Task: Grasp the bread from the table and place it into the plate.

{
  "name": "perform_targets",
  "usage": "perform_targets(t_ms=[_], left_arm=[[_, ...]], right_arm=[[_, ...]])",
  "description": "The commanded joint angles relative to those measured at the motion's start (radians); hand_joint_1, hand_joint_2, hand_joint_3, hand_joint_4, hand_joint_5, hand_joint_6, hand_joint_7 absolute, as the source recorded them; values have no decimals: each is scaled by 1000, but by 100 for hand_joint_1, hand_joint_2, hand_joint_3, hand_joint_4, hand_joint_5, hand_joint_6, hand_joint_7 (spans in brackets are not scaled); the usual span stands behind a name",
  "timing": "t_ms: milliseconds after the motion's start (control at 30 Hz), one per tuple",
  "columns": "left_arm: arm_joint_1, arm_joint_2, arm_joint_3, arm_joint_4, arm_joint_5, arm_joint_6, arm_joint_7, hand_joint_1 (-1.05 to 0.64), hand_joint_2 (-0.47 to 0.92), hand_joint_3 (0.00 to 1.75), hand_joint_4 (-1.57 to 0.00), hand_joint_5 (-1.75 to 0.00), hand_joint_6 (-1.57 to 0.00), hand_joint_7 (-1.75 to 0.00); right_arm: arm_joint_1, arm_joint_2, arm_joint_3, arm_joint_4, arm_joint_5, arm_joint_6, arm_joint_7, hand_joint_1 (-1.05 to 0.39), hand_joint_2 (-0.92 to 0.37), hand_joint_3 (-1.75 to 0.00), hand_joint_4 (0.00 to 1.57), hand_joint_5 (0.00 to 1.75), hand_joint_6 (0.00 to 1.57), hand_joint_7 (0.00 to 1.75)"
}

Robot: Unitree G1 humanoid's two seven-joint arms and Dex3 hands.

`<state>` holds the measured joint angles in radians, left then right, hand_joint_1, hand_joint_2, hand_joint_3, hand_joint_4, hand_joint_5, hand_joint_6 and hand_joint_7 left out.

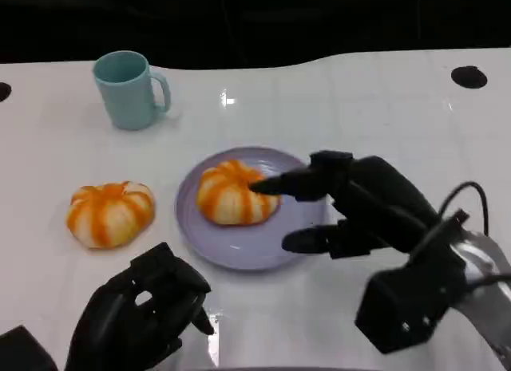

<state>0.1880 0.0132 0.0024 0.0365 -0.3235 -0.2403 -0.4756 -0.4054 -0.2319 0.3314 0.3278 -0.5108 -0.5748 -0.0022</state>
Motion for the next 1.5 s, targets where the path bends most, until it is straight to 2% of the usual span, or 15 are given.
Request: perform_targets(t_ms=[33,67,100,167,267,367,433,467,600,867,1167,1500], left_arm=[[0,17,11,0,1,8,5,-52,92,37,-59,-175,-52,-144],[0,18,11,0,1,9,6,-52,92,37,-59,-175,-51,-144],[-1,18,11,2,1,6,5,-52,92,36,-58,-175,-51,-144],[-2,17,12,5,-3,5,4,-53,92,36,-58,-175,-52,-145],[-3,18,12,8,0,-1,2,-53,92,36,-58,-175,-51,-144],[-5,18,13,13,-1,-4,0,-53,92,36,-58,-175,-51,-144],[-7,17,13,14,-3,-2,0,-53,92,36,-58,-175,-51,-144],[-8,18,14,14,-4,2,2,-53,92,36,-58,-175,-51,-144],[-8,16,14,11,-10,11,3,-53,92,34,-58,-175,-52,-143],[-10,20,16,15,-11,7,0,-52,92,36,-58,-175,-52,-143],[-13,19,22,24,-18,7,-6,-53,92,35,-59,-175,-53,-143],[-14,21,32,42,-18,-10,-20,-52,92,35,-59,-175,-54,-141]], right_arm=[[60,-15,-49,27,47,-105,-70,-35,-89,-13,68,125,86,50],[68,-17,-55,37,50,-128,-80,-32,-83,-26,70,131,83,66],[79,-20,-61,44,59,-147,-85,-27,-67,-58,73,138,80,83],[98,-25,-72,58,82,-179,-82,-20,-49,-96,76,152,78,104],[139,-33,-90,60,95,-205,-84,-12,-42,-117,83,167,82,120],[174,-34,-106,46,96,-203,-88,-11,-31,-140,88,170,87,128],[189,-30,-115,42,97,-207,-90,-11,-29,-144,89,171,88,129],[202,-29,-121,38,97,-210,-95,-10,-23,-152,91,168,88,130],[256,-29,-141,7,98,-192,-99,-10,-17,-157,94,167,88,131],[337,-40,-182,-59,92,-179,-108,-8,-20,-150,93,175,84,139],[415,-47,-207,-164,105,-76,-65,-6,-22,-147,92,175,81,140],[438,-40,-216,-141,74,-69,-99,-3,-20,-147,91,175,82,139]])
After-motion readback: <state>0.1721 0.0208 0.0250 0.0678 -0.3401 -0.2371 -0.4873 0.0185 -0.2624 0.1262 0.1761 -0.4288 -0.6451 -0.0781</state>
